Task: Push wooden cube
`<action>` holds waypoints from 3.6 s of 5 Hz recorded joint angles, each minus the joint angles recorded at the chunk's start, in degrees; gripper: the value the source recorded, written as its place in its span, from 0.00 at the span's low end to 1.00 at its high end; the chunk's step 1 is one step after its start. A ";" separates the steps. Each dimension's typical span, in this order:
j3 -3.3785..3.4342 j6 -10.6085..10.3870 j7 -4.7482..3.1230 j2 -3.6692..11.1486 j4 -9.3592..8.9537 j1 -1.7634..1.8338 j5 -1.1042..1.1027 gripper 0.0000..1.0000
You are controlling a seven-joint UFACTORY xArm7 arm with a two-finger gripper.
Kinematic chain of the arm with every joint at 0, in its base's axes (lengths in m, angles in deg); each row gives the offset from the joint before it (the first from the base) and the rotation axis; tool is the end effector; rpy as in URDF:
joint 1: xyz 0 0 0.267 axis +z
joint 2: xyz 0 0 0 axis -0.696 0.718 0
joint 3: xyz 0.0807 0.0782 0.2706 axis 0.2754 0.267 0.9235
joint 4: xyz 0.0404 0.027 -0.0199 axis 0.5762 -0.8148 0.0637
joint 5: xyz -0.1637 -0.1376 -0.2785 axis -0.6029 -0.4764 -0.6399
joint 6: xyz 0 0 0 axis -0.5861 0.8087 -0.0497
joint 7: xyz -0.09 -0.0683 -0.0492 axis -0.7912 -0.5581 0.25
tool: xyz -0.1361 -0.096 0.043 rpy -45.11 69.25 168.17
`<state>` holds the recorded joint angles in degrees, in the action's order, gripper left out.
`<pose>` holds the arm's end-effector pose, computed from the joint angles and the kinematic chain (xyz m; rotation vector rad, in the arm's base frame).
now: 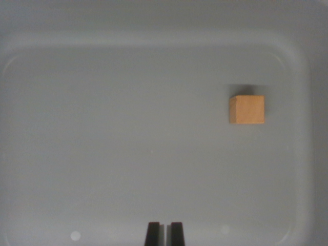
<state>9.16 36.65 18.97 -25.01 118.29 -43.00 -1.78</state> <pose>0.4630 -0.0077 0.3906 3.0927 -0.0104 0.0526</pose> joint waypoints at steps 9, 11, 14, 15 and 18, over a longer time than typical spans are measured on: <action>-0.50 -2.85 -1.44 1.44 -1.65 -0.63 0.44 0.00; -0.76 -4.34 -2.19 2.20 -2.51 -0.96 0.67 0.00; -1.07 -6.08 -3.07 3.08 -3.51 -1.34 0.94 0.00; -1.41 -8.04 -4.06 4.07 -4.65 -1.77 1.25 0.00; -1.79 -10.20 -5.14 5.17 -5.89 -2.25 1.58 0.00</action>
<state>7.37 26.44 13.82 -19.84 112.39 -45.24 -0.20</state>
